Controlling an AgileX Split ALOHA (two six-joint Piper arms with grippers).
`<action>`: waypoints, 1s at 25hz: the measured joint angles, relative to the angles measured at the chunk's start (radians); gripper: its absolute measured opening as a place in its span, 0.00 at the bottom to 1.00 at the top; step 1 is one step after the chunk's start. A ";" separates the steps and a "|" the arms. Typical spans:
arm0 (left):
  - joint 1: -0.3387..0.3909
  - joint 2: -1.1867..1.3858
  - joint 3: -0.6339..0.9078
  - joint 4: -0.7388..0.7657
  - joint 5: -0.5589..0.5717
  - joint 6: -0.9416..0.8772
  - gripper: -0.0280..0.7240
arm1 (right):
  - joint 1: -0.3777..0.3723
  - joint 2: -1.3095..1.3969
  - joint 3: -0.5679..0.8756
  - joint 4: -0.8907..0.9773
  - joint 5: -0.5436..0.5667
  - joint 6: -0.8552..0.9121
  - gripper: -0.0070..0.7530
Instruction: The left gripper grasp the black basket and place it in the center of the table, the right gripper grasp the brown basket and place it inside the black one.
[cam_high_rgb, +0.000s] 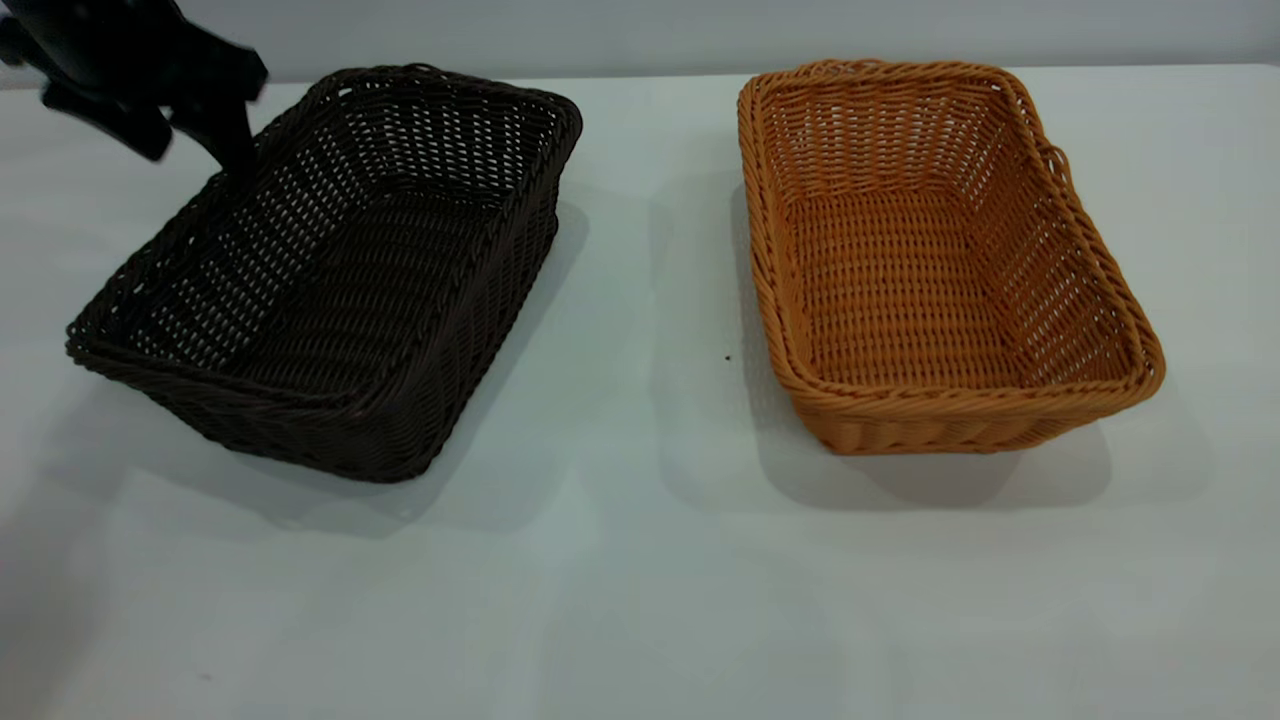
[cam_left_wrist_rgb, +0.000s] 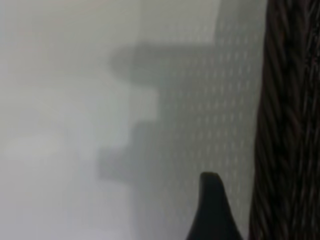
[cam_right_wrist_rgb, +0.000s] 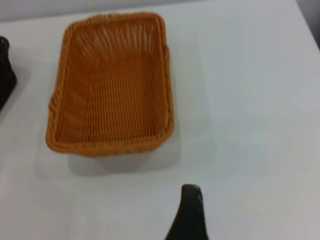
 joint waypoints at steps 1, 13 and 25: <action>-0.002 0.018 -0.002 0.000 -0.011 0.000 0.66 | 0.000 0.031 0.000 0.000 -0.006 0.003 0.75; -0.010 0.128 -0.005 0.000 -0.154 0.006 0.27 | 0.000 0.630 -0.143 0.152 -0.170 0.019 0.75; -0.012 0.059 -0.010 -0.011 -0.169 0.086 0.15 | 0.000 1.196 -0.165 0.458 -0.372 0.019 0.75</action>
